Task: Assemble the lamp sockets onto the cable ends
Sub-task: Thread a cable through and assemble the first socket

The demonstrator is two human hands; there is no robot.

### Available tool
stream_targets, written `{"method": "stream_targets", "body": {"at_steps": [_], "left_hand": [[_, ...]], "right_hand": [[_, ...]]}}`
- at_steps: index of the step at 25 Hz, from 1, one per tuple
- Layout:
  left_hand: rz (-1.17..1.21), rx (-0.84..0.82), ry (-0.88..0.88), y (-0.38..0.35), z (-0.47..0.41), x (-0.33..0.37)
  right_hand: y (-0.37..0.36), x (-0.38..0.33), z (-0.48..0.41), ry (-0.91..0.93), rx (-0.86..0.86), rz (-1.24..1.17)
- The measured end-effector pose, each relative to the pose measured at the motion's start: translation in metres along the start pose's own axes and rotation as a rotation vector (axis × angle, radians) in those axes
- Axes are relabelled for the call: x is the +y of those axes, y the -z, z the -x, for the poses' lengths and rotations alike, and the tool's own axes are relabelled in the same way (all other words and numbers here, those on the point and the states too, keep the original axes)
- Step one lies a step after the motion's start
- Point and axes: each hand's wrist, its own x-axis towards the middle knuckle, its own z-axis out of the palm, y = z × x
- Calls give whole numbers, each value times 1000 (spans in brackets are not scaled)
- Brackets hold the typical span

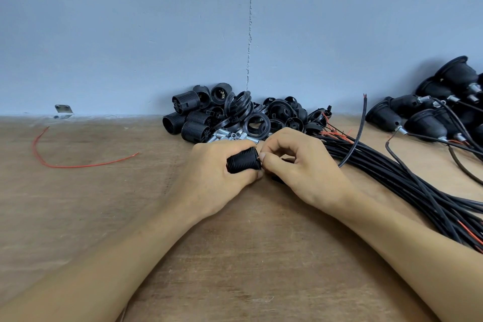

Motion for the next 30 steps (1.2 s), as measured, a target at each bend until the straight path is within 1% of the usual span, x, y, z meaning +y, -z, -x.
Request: {"method": "stream_targets", "body": {"at_steps": [12,16,22,26,30], "left_hand": [[-8,10,-4,-2,0,1],[8,-17,7,-2,-1,1],[-13,-34,-24,-1,-2,1],[-92,-12,-68,-1,-1,3],[-93,3,-73,-2,0,5]], "right_hand": [[-3,0,0,45,-2,28],[-5,0,0,53,-1,41],[-3,2,-2,28,-18,32],[-3,2,-2,18,-41,34],[-1,1,-3,12,-56,30]]}}
